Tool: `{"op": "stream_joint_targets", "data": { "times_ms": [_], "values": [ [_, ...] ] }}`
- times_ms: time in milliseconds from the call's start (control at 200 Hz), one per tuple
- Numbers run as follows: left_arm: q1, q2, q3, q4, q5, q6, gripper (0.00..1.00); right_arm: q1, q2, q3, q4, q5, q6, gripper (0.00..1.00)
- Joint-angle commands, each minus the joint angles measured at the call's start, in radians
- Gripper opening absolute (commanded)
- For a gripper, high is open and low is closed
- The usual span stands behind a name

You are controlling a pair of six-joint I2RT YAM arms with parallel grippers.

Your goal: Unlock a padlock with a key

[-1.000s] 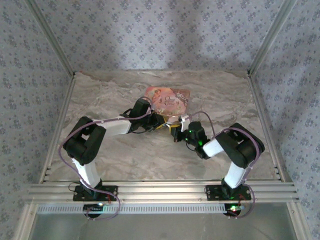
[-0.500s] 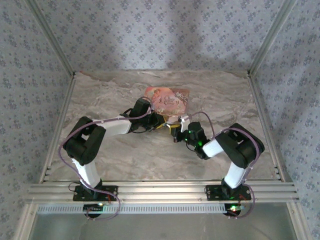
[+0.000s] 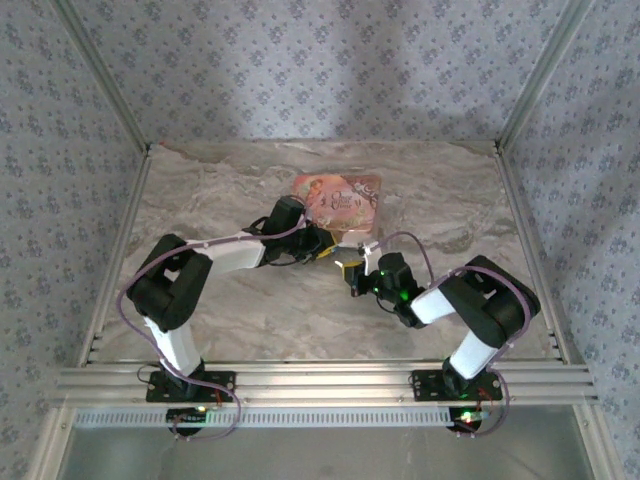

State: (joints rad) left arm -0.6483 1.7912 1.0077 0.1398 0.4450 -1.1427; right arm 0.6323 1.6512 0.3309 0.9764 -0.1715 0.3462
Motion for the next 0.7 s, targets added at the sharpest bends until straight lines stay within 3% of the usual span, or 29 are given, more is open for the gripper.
{"op": "stream_joint_targets", "data": {
  "times_ms": [0,695],
  "values": [
    [-0.008,-0.033,0.028,0.012,0.057,-0.041,0.06,-0.012,0.014,0.026,0.033,-0.011,-0.003,0.0],
    [-0.007,-0.03,0.024,0.007,0.066,-0.035,0.07,-0.043,0.045,0.074,0.052,-0.039,0.009,0.0]
  ]
}}
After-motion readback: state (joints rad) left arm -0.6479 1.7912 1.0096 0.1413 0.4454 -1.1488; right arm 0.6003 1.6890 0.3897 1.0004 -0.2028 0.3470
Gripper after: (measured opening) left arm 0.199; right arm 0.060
